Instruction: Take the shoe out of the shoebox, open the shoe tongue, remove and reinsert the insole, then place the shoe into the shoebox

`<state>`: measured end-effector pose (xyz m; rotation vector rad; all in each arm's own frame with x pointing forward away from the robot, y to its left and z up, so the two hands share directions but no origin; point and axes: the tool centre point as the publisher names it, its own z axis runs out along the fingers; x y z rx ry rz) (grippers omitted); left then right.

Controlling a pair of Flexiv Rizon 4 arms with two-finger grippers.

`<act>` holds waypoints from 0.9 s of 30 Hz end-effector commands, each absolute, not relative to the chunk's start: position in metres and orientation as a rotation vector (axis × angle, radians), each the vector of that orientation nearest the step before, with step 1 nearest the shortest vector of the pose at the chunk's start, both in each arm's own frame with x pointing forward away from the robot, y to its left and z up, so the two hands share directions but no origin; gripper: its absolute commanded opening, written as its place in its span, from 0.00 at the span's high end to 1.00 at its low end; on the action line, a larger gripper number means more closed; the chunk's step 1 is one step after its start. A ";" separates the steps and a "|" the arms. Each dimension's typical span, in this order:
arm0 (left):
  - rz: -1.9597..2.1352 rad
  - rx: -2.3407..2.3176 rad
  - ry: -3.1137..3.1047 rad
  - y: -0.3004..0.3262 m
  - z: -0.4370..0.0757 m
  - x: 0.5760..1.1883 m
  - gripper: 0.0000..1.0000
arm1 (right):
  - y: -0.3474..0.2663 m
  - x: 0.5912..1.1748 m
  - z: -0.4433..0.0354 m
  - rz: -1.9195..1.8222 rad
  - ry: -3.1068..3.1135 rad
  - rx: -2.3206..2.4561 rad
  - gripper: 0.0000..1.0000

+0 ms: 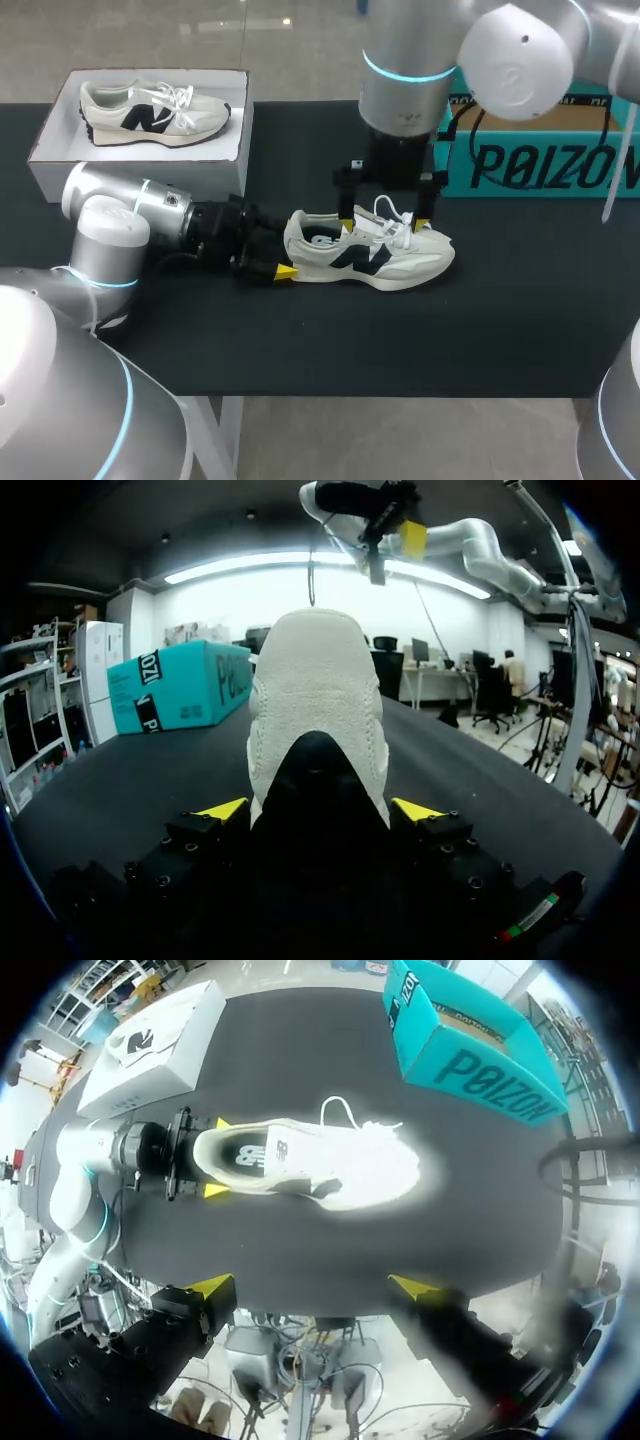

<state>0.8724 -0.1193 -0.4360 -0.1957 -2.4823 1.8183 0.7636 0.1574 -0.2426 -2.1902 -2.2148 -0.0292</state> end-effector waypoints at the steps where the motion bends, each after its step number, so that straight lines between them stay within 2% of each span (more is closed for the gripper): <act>1: 1.812 -0.195 -2.488 -0.121 -0.436 0.872 1.00 | 0.195 0.780 -0.257 0.154 -2.281 -2.192 0.00; 18: 1.812 -0.195 -2.488 -0.121 -0.436 0.872 1.00 | 0.202 0.811 -0.276 0.217 -2.365 -2.259 0.00; 27: 1.812 -0.195 -2.488 -0.121 -0.436 0.872 1.00 | 0.191 0.824 -0.284 0.196 -2.183 -2.472 0.00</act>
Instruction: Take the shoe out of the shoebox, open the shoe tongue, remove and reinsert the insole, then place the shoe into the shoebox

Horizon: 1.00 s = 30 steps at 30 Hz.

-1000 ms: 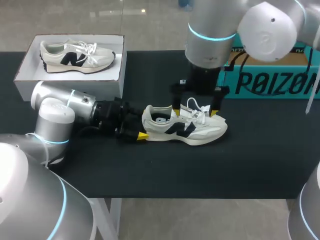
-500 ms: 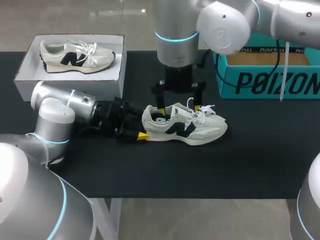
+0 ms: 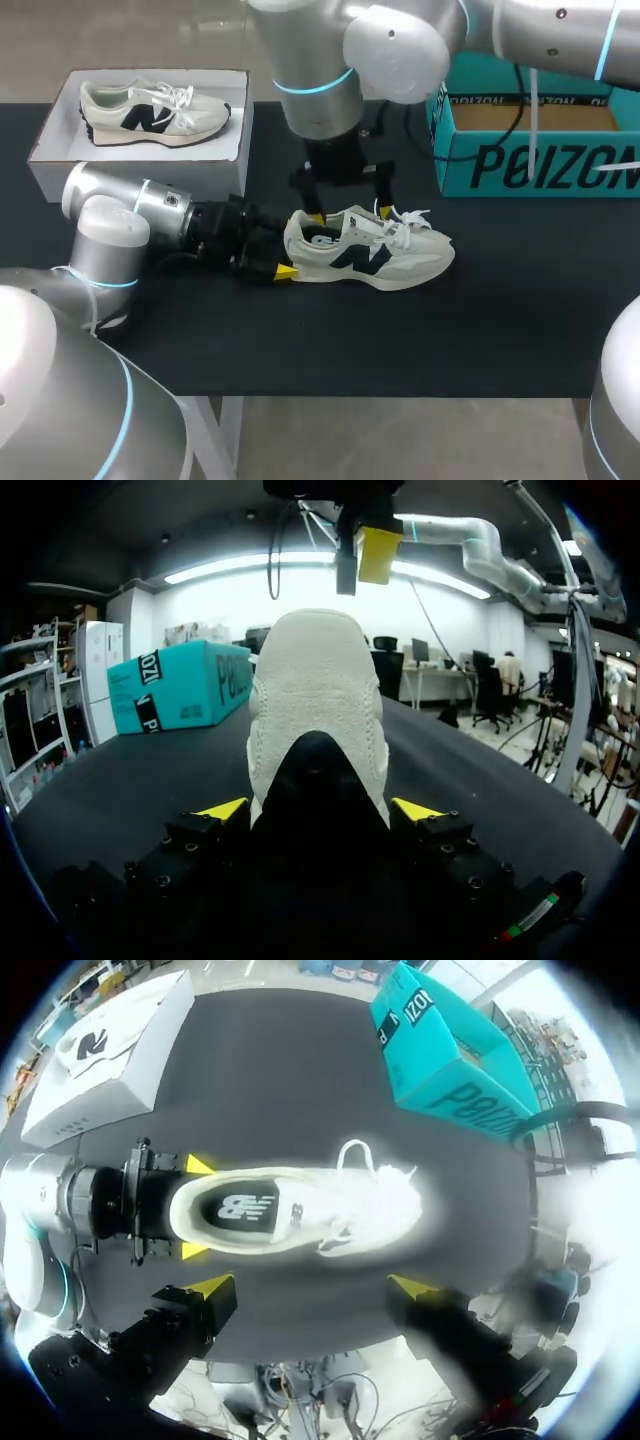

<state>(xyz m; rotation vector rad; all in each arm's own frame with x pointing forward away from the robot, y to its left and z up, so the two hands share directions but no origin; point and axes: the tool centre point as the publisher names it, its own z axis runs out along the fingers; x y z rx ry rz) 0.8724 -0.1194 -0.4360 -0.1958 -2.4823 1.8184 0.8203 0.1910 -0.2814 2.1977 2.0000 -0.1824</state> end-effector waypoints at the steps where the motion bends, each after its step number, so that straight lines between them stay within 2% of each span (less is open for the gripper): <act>1: 1.812 -0.195 -2.488 -0.121 -0.436 0.872 1.00 | 0.191 0.826 -0.284 -0.169 1.957 2.249 0.00; 30: 1.812 -0.195 -2.488 -0.121 -0.436 0.872 1.00 | 0.191 0.861 -0.341 -0.279 1.906 2.171 0.00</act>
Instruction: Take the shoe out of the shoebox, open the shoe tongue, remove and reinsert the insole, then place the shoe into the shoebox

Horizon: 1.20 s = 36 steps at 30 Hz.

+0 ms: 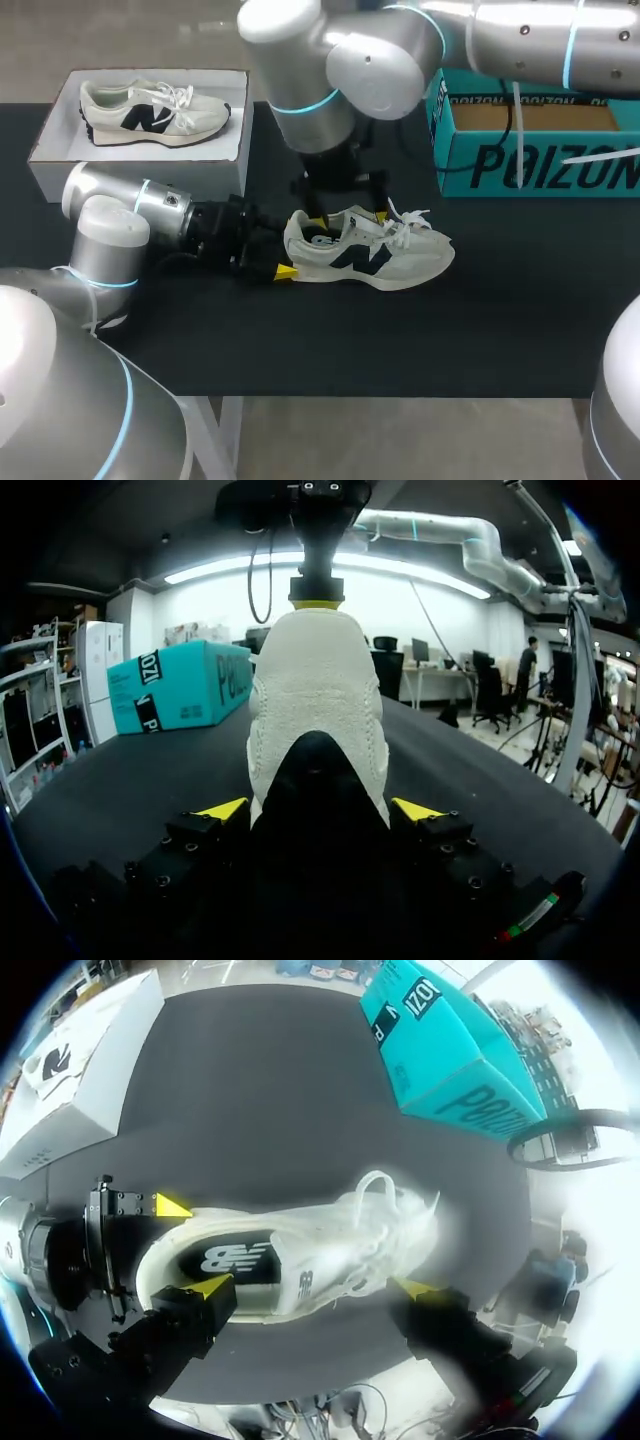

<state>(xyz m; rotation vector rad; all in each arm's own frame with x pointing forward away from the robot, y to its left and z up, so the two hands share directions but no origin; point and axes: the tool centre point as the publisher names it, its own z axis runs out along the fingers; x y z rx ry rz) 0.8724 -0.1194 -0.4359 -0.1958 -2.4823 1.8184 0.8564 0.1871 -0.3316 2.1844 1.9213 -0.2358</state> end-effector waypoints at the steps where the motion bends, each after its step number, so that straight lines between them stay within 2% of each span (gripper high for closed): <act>1: 1.812 -0.195 -2.488 -0.121 -0.436 0.872 1.00 | 0.188 0.862 -0.346 -0.284 1.904 2.171 0.00; 18: 1.812 -0.195 -2.488 -0.121 -0.436 0.872 1.00 | 0.142 0.870 -0.360 -0.350 1.868 2.167 0.00; 19: 1.812 -0.195 -2.488 -0.121 -0.436 0.872 1.00 | 0.141 0.870 -0.358 -0.348 1.869 2.167 0.16; 20: 1.812 -0.195 -2.488 -0.121 -0.436 0.872 1.00 | 0.141 0.870 -0.357 -0.346 1.869 2.167 0.50; 22: 1.812 -0.195 -2.488 -0.121 -0.436 0.872 1.00 | 0.137 0.869 -0.356 -0.332 1.868 2.171 0.69; 23: 1.812 -0.195 -2.488 -0.121 -0.436 0.872 1.00 | 0.136 0.869 -0.356 -0.330 1.869 2.172 0.74; 25: 1.812 -0.195 -2.488 -0.121 -0.436 0.872 1.00 | 0.133 0.868 -0.353 -0.328 1.869 2.175 0.74; 26: 1.812 -0.195 -2.488 -0.121 -0.436 0.872 1.00 | 0.132 0.868 -0.352 -0.327 1.868 2.177 1.00; 36: 1.812 -0.195 -2.488 -0.121 -0.436 0.872 1.00 | 0.109 0.862 -0.339 -0.292 1.841 2.241 1.00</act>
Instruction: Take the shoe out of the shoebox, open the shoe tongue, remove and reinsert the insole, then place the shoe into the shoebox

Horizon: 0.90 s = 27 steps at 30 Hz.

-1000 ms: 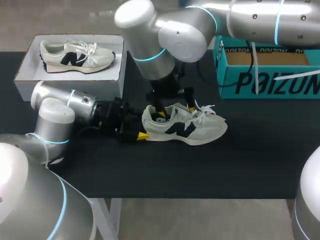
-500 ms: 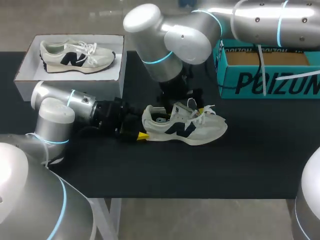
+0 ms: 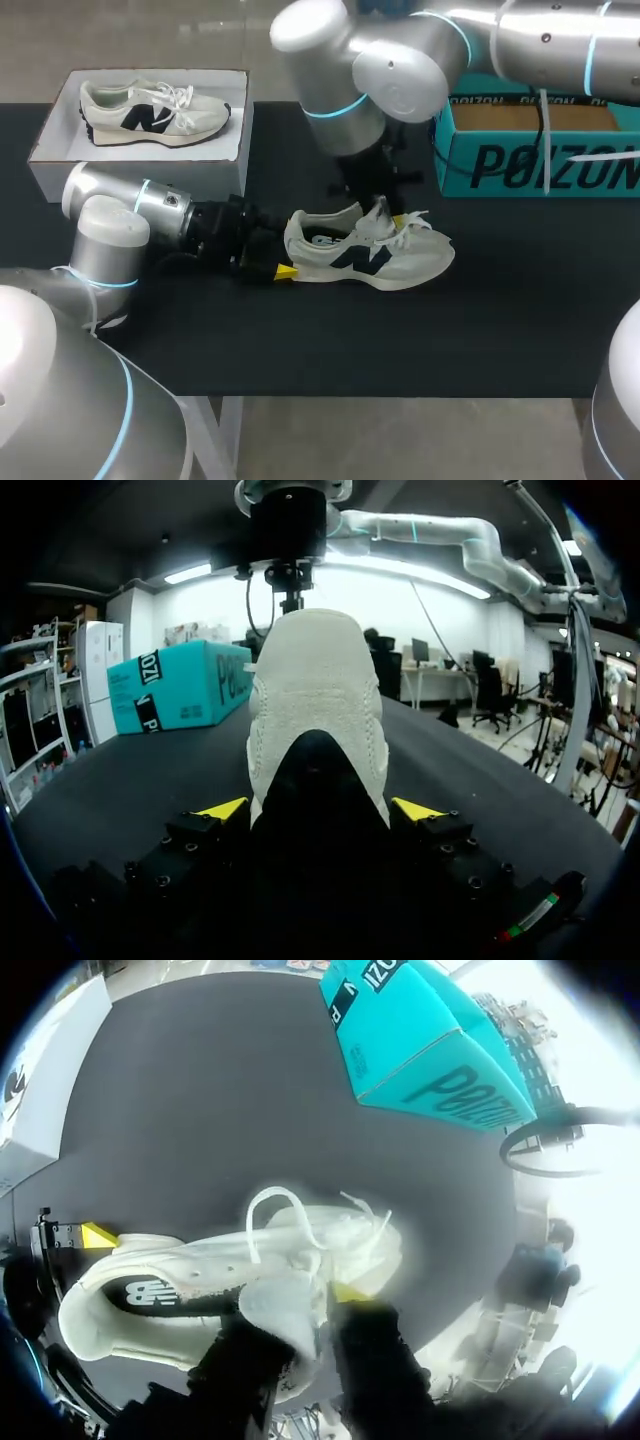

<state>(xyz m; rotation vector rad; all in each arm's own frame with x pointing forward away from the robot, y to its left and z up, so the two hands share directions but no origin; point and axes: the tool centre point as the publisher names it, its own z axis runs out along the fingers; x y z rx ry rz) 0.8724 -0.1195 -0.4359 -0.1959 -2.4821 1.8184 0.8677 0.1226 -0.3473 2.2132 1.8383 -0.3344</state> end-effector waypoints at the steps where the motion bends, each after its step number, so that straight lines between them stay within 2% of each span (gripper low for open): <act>1: 1.812 -0.195 -2.488 -0.121 -0.436 0.872 1.00 | 0.106 0.861 -0.339 -0.287 1.836 2.249 1.00; 6: 1.812 -0.195 -2.488 -0.121 -0.436 0.872 1.00 | 0.098 0.860 -0.336 -0.281 1.825 2.267 0.99; 9: 1.812 -0.195 -2.488 -0.121 -0.436 0.872 1.00 | 0.100 0.860 -0.335 -0.281 1.831 2.261 0.85; 10: 1.812 -0.195 -2.488 -0.121 -0.436 0.872 1.00 | 0.103 0.859 -0.334 -0.281 1.834 2.256 0.76; 11: 1.812 -0.195 -2.488 -0.121 -0.436 0.872 1.00 | 0.105 0.859 -0.334 -0.280 1.838 2.251 0.62; 12: 1.812 -0.195 -2.488 -0.121 -0.436 0.872 1.00 | 0.107 0.859 -0.333 -0.279 1.843 2.248 0.56; 15: 1.812 -0.195 -2.488 -0.121 -0.436 0.872 1.00 | 0.115 0.857 -0.335 -0.280 1.863 2.233 0.11; 16: 1.812 -0.195 -2.488 -0.121 -0.436 0.872 1.00 | 0.118 0.857 -0.335 -0.280 1.869 2.230 0.07; 21: 1.812 -0.195 -2.488 -0.121 -0.436 0.872 1.00 | 0.125 0.853 -0.327 -0.263 1.889 2.227 0.00; 27: 1.812 -0.195 -2.488 -0.121 -0.436 0.872 1.00 | 0.126 0.841 -0.313 -0.243 1.905 2.221 0.00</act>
